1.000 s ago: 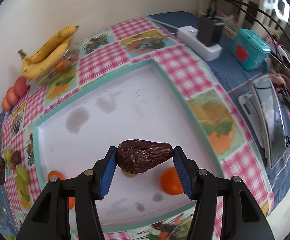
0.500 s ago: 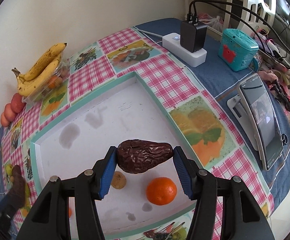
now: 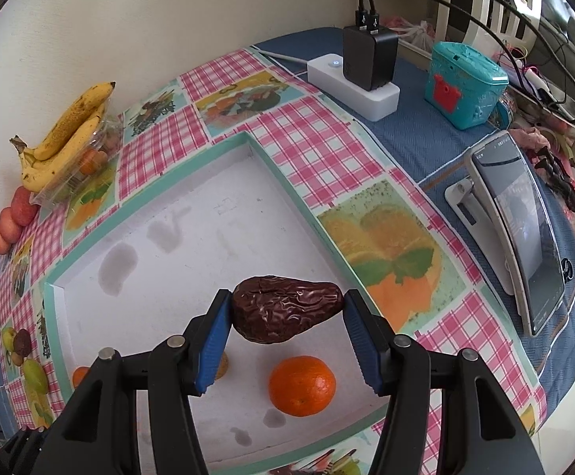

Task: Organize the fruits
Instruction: 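Carry both dried dates over the white tray, then open both tools to drop the dates into the white tray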

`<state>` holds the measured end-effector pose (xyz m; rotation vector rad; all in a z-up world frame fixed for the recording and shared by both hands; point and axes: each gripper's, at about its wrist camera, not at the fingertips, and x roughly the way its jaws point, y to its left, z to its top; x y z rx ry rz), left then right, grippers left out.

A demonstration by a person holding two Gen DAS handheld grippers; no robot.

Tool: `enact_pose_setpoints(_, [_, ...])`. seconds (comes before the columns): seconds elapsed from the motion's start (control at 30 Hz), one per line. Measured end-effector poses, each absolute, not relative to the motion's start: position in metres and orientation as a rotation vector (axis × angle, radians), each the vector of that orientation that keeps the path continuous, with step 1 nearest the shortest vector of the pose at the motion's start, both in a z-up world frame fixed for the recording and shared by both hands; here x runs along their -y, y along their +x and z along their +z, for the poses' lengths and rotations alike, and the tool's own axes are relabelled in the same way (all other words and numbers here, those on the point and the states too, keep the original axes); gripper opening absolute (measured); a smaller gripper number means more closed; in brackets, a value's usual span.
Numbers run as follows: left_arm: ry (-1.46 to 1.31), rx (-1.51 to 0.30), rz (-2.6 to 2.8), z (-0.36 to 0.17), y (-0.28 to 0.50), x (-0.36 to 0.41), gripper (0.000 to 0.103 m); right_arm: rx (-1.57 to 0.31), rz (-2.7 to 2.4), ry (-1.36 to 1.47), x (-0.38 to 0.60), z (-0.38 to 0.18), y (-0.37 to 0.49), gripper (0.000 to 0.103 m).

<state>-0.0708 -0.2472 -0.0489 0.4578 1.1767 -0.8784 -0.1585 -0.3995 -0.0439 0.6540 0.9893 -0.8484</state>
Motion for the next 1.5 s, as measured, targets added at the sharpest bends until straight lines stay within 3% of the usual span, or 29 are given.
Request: enact_pose_setpoints(1.5, [0.526, -1.183, -0.885, -0.063, -0.072, 0.256, 0.040, -1.084, -0.821, 0.663, 0.403, -0.071, -0.148, 0.059])
